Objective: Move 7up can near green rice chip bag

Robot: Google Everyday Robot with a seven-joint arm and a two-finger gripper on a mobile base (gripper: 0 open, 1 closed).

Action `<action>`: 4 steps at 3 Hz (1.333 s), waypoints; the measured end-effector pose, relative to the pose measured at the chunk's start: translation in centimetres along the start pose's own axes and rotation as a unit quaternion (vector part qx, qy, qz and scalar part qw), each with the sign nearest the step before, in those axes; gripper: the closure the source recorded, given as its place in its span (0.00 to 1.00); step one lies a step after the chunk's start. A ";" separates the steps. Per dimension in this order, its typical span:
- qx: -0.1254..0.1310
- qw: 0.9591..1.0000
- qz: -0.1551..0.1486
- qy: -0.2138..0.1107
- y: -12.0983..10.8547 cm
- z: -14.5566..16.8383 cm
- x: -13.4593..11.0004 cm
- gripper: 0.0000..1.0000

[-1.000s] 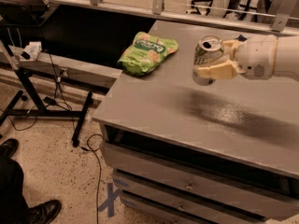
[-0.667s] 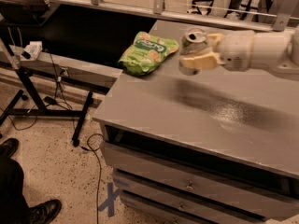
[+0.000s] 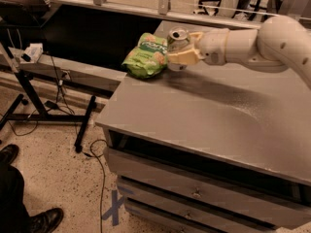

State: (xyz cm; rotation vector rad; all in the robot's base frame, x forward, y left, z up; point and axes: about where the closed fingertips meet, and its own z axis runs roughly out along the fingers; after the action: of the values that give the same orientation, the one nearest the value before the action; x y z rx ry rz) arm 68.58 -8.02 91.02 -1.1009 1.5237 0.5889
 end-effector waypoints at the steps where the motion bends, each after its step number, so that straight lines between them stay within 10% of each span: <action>1: 0.004 1.000 0.005 0.012 -0.9 1.8 1.4 1.00; 4: 0.011 0.999 0.018 0.032 -1.8 3.0 3.0 0.37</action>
Offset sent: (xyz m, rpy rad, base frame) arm 0.0359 0.0004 -0.0312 -0.0453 0.0423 -0.0605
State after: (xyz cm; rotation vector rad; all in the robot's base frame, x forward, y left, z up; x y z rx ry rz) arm 71.70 -7.26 87.77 -1.0860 1.6036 0.5646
